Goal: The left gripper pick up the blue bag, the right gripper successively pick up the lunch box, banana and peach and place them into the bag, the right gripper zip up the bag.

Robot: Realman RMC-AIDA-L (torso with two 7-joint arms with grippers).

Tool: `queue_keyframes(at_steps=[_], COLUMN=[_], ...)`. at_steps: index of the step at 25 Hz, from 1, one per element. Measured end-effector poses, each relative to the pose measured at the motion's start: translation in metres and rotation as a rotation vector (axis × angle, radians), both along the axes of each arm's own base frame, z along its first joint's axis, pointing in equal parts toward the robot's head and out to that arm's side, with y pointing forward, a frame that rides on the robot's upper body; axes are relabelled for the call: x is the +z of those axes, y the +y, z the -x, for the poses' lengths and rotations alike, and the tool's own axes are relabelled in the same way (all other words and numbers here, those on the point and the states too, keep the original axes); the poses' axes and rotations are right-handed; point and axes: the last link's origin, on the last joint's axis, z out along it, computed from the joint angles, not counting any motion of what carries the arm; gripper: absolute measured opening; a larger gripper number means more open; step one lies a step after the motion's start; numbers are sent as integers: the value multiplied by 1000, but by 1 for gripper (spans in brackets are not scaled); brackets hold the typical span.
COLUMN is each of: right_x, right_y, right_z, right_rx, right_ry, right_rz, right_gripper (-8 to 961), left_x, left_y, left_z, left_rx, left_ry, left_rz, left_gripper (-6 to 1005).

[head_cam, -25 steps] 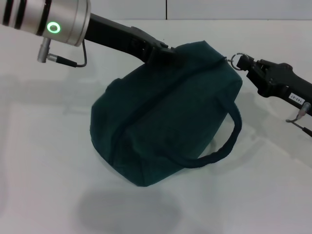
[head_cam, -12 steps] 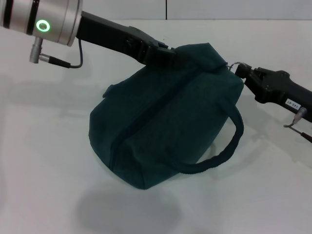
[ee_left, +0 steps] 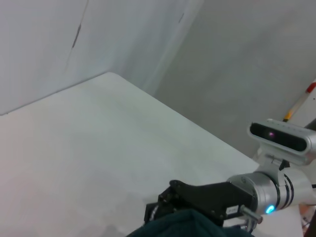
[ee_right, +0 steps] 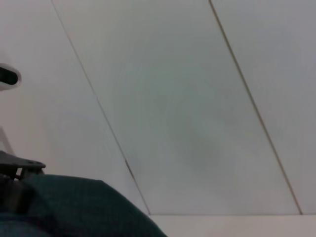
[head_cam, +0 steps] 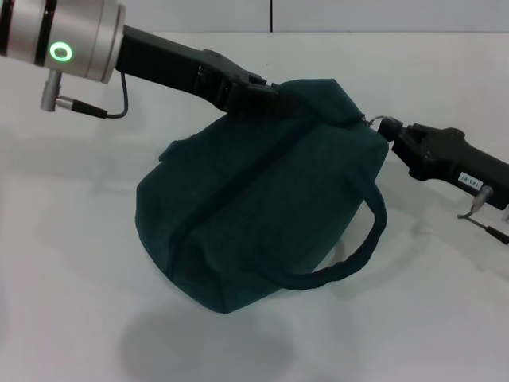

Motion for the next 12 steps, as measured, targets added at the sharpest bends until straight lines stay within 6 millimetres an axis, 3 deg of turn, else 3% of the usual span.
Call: queue_keyframes(at_steps=[7,12], right_x=[3,10], right_y=[1,-2], right_z=[-8,-19], right_rx=[-45,-86], right_ry=[1,10], right_rz=[-21,-54], right_gripper=[124,281], left_x=[16,29], left_y=[0,-2], left_z=[10,16], left_rx=[19,-7], left_ry=[-125,-217], left_rz=[-92,-161], left_gripper=[217,343])
